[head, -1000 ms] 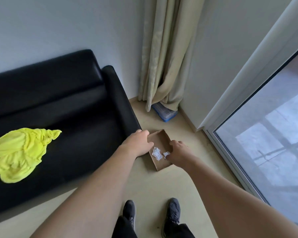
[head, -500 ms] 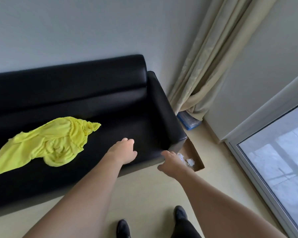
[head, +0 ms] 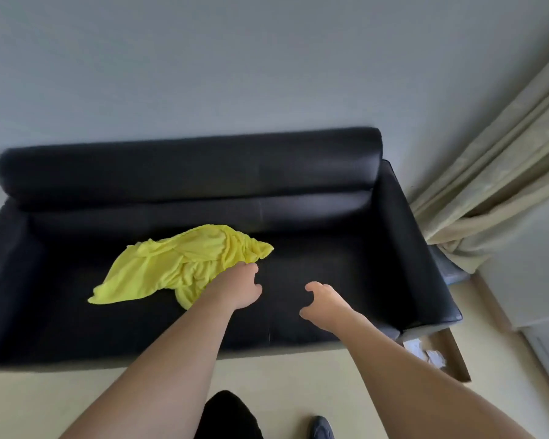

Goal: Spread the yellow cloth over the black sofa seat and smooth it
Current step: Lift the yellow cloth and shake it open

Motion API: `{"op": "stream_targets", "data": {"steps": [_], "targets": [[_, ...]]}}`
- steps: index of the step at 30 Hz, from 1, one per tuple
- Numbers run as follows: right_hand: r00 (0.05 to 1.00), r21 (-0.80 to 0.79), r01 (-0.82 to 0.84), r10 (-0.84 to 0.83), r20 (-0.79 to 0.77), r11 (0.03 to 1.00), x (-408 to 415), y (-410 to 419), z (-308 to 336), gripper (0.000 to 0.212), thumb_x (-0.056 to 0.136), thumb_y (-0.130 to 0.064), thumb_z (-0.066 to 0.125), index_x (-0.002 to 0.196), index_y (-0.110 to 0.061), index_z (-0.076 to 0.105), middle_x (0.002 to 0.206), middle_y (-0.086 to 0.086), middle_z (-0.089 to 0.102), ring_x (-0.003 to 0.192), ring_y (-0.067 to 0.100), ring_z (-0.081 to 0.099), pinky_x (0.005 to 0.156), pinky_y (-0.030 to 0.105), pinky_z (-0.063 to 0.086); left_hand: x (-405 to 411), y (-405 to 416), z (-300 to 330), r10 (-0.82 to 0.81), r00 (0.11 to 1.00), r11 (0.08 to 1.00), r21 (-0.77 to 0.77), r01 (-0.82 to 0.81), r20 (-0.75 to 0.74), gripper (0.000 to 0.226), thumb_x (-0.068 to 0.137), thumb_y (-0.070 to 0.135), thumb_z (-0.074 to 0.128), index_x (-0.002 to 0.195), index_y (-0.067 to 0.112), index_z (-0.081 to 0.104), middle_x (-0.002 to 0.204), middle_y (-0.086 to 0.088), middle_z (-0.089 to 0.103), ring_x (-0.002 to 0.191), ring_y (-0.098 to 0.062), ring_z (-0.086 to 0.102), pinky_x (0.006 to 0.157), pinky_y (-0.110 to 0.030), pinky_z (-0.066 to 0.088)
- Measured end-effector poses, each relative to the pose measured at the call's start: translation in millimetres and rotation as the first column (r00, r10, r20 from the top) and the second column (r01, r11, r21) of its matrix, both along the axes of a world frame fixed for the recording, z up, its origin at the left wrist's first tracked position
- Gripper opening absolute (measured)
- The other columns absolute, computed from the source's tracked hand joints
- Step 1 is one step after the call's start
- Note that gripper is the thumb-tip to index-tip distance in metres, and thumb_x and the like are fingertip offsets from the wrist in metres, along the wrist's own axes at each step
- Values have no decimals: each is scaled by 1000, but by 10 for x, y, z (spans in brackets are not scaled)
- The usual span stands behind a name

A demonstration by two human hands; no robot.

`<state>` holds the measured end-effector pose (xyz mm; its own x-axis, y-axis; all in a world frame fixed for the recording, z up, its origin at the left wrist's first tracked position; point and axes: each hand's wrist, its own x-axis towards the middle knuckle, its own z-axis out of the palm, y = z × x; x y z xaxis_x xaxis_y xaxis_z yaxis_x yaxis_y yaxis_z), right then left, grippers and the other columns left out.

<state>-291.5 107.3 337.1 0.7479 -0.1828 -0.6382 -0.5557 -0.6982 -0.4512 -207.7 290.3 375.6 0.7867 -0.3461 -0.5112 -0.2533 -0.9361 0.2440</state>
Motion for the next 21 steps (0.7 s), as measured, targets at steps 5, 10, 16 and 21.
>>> {"op": "stream_targets", "data": {"steps": [5,10,16,21], "targets": [[999,19,32,-31,-15,999,832,526,-139,66,86,-24,57,147,-23,33,141,4,42,106,27,60,88,40,53,808,759,-226,45,998,997,70,-41,-51,45,99,34,46,141,17,43,142,0,44,124,-23,49,100,-35,43],[989,69,140,-136,-62,988,1563,1084,-472,61,90,-22,55,147,-21,35,143,4,42,113,25,57,85,33,51,1701,1226,-669,10,980,998,69,4,-200,49,98,33,49,145,23,41,147,2,41,129,-21,46,104,-34,41],[969,99,209,-193,-153,973,2053,1411,-1261,51,92,-21,52,142,-20,43,140,3,48,121,23,52,94,32,47,2879,1312,-1434,-84,964,990,88,109,-252,43,95,23,50,138,26,49,144,3,44,125,-19,48,100,-32,43],[949,120,239,-206,-239,964,2327,1538,-2402,49,91,-16,47,140,-21,45,135,2,50,115,23,54,92,33,49,3194,1084,-2560,-329,910,935,47,351,-253,51,90,14,49,137,37,48,152,11,23,133,-15,33,101,-32,41]]}}
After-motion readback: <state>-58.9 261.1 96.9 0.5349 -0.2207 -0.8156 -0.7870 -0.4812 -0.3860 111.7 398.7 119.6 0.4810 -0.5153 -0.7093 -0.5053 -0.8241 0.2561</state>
